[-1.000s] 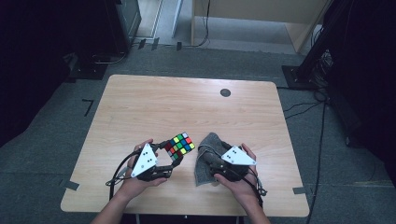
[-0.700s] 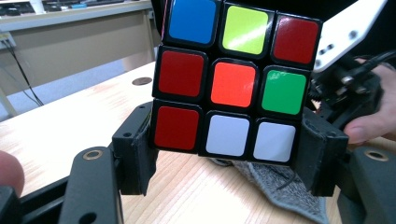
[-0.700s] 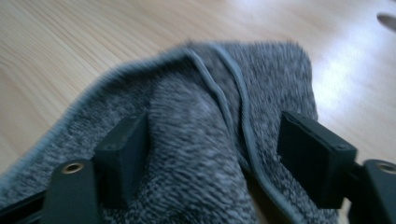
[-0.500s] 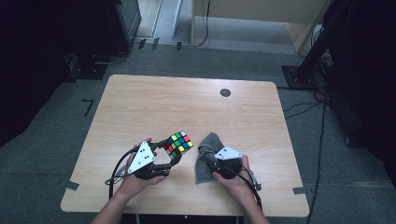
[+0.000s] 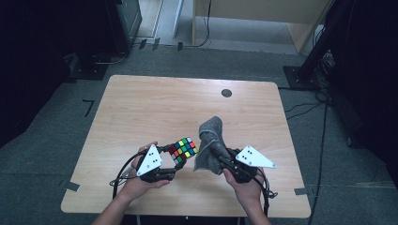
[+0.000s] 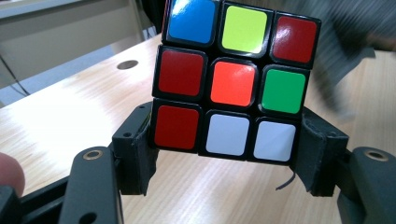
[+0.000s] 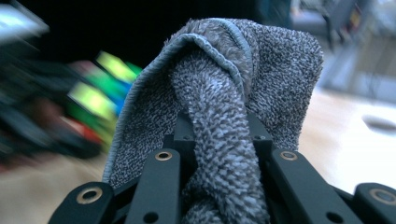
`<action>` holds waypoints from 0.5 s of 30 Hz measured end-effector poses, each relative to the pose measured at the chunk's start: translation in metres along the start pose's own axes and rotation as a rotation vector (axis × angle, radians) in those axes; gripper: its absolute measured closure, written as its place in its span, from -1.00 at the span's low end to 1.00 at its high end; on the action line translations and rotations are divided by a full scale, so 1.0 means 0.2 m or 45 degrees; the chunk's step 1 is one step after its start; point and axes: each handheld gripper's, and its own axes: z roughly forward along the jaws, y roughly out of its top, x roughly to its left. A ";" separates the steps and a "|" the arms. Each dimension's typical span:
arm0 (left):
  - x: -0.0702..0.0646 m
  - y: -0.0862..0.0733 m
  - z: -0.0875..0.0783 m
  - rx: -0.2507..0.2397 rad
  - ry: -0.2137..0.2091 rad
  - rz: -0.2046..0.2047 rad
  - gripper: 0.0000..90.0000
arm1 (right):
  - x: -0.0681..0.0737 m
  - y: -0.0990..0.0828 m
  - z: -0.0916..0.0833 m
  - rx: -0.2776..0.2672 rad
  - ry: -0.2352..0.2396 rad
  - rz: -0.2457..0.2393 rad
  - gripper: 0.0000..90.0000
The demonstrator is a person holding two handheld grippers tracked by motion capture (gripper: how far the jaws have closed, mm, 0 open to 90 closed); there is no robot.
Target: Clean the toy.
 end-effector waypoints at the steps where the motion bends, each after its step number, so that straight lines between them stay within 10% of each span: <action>1: -0.01 0.00 0.00 -0.003 -0.012 0.010 -0.26 | 0.03 0.02 0.00 -0.025 0.030 -0.018 0.63; 7: -0.08 0.04 -0.02 -0.070 -0.087 0.087 -0.26 | 0.14 0.02 0.04 0.009 0.106 -0.095 0.63; 15: -0.07 0.07 -0.07 -0.142 -0.103 0.091 -0.25 | 0.06 -0.04 0.06 0.062 0.068 0.006 0.62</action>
